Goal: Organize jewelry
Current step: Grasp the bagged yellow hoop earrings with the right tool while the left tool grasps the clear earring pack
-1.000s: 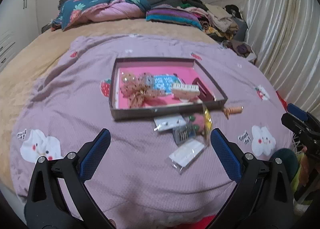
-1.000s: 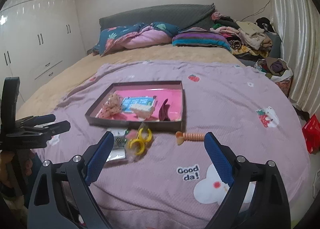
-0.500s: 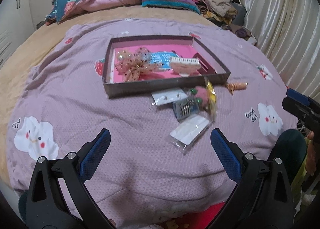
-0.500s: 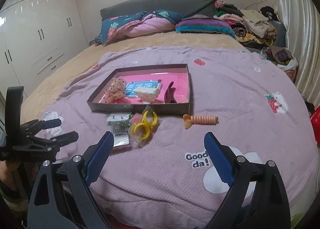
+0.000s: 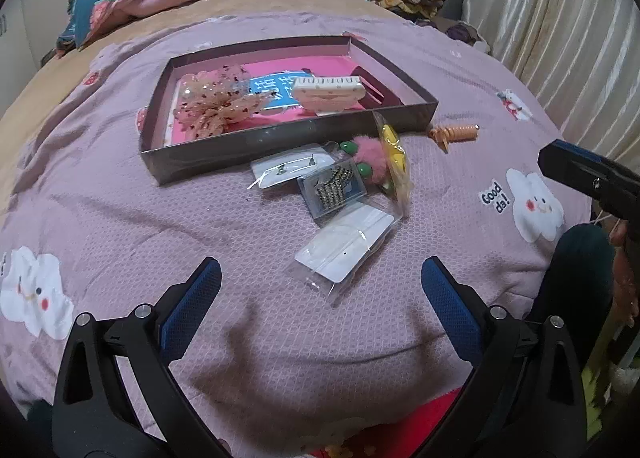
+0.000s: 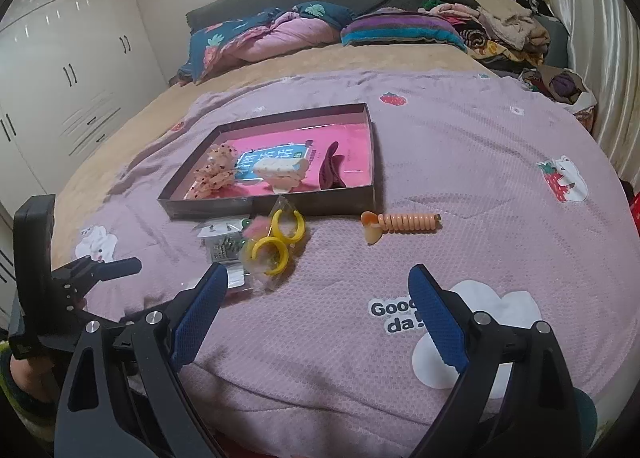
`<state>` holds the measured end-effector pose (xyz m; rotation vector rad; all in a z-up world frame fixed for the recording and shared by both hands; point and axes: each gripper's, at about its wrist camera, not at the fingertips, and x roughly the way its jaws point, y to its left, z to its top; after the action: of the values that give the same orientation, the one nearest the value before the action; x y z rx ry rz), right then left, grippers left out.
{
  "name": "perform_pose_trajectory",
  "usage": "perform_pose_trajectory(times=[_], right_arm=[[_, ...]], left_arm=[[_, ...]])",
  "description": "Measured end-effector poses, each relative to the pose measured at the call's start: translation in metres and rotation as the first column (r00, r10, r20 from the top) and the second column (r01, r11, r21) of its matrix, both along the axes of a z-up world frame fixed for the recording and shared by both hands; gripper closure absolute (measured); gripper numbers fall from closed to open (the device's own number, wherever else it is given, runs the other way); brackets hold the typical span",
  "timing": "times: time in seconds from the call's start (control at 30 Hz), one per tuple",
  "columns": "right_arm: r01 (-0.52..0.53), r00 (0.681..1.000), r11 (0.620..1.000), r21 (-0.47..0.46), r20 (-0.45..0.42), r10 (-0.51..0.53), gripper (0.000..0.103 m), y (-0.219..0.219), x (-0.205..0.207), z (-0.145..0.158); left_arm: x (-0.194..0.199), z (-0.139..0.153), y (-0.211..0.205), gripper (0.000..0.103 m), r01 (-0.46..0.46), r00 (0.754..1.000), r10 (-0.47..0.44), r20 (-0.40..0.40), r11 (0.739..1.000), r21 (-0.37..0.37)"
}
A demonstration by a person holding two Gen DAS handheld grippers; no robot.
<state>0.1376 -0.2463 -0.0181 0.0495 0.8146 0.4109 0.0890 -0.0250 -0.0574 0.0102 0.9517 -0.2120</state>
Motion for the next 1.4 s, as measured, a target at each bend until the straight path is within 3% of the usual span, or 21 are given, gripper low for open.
perform_pose_trajectory(times=[0.43,0.6,0.73,0.8,0.87,1.2,1.37,1.4], right_arm=[[-0.031,0.999,1.0,0.006,-0.031,0.031,0.012,0.016,0.02,-0.007],[-0.05,0.996,0.998,0.031,-0.072,0.052,0.012,0.024,0.032,-0.015],[-0.06,0.993,0.997,0.039,-0.104,0.064,0.016,0.032,0.042,-0.024],[-0.069,0.989,0.997,0.042,-0.128,0.074,0.019,0.037,0.048,-0.029],[-0.08,0.984,0.995,0.053,-0.153,0.087,0.023,0.041,0.053,-0.035],[-0.09,0.949,0.99,0.109,-0.293,0.118,0.047,0.067,0.081,-0.071],[-0.103,0.95,0.988,0.111,-0.283,0.131,0.057,0.07,0.081,-0.078],[-0.106,0.954,0.989,0.104,-0.271,0.13,0.065,0.07,0.079,-0.076]], left_arm=[[0.019,-0.017,-0.008,0.01,0.046,0.998,-0.048,-0.041,0.998,-0.032],[0.028,-0.025,-0.01,0.015,0.058,0.996,-0.062,-0.06,0.996,-0.064],[0.036,-0.031,-0.011,0.031,0.073,0.994,-0.081,-0.074,0.992,-0.1],[0.04,-0.034,-0.012,0.038,0.085,0.992,-0.096,-0.082,0.988,-0.129],[0.042,-0.037,-0.013,0.053,0.089,0.991,-0.102,-0.09,0.986,-0.138],[0.037,-0.039,-0.003,0.057,0.077,0.99,-0.093,-0.103,0.985,-0.152],[0.032,-0.039,0.022,0.058,0.022,0.993,-0.04,-0.109,0.986,-0.167],[0.03,-0.038,0.028,0.058,0.006,0.994,-0.026,-0.11,0.984,-0.176]])
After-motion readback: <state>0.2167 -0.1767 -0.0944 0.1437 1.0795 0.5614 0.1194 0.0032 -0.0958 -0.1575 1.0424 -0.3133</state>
